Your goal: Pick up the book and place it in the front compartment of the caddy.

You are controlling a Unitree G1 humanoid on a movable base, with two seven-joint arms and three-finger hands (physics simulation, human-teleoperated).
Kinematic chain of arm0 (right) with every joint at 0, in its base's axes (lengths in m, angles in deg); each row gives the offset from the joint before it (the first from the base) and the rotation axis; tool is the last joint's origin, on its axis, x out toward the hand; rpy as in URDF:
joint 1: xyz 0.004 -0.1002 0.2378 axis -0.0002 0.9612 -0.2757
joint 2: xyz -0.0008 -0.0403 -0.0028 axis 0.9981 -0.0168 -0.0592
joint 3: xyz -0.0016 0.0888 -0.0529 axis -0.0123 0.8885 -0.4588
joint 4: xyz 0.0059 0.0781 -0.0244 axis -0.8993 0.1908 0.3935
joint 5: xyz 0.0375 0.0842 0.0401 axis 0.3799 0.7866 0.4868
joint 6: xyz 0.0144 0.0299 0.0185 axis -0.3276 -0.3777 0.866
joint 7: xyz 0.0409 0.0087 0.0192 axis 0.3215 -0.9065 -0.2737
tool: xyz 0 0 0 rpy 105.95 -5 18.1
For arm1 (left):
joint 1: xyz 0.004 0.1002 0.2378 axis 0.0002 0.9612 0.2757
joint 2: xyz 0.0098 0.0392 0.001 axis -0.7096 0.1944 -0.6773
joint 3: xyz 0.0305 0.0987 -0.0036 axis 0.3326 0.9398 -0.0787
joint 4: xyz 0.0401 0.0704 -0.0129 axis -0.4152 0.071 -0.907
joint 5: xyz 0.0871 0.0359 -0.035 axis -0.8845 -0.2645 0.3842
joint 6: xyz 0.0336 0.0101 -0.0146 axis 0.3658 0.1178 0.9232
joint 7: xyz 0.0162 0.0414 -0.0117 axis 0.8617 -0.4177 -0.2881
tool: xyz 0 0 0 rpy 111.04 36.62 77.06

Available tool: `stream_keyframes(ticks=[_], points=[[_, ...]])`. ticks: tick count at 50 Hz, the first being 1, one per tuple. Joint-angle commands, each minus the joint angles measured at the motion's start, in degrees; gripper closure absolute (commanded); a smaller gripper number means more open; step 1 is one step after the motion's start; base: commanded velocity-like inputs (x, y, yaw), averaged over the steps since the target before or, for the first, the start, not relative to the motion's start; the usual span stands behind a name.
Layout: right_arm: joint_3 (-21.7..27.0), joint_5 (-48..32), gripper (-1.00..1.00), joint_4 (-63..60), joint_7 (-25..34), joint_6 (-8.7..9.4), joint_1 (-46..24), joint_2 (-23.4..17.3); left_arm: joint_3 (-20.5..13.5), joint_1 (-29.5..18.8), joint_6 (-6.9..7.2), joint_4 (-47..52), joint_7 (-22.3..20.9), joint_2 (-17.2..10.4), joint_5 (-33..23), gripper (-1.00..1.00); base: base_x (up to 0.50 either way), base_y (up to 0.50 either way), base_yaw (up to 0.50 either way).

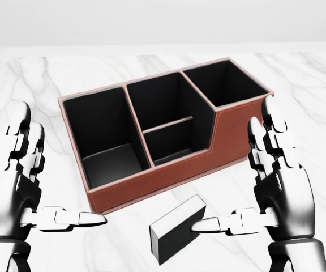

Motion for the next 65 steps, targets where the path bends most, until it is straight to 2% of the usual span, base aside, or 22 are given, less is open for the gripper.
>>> stream_keyframes(ticks=[1, 29, 65], points=[[-0.16, 0.06, -1.0, -0.35, 0.12, 0.0, 0.09, -0.03, -0.03, -0.13, 0.0, -0.08, -0.02, -0.01, 0.05, -1.0, 0.5, 0.0, 0.0], [-0.01, -0.59, -1.0, 0.51, -0.13, 0.0, -0.49, -0.08, 0.03, -0.12, 0.0, -0.37, -0.04, -0.01, 0.0, -1.0, 0.49, 0.0, 0.0], [0.63, -2.13, -1.0, 0.06, -0.16, 0.0, -2.46, -0.78, 0.11, 0.0, 0.0, -1.01, -0.12, -0.01, -0.12, -1.0, 0.0, 0.0, 0.0]])
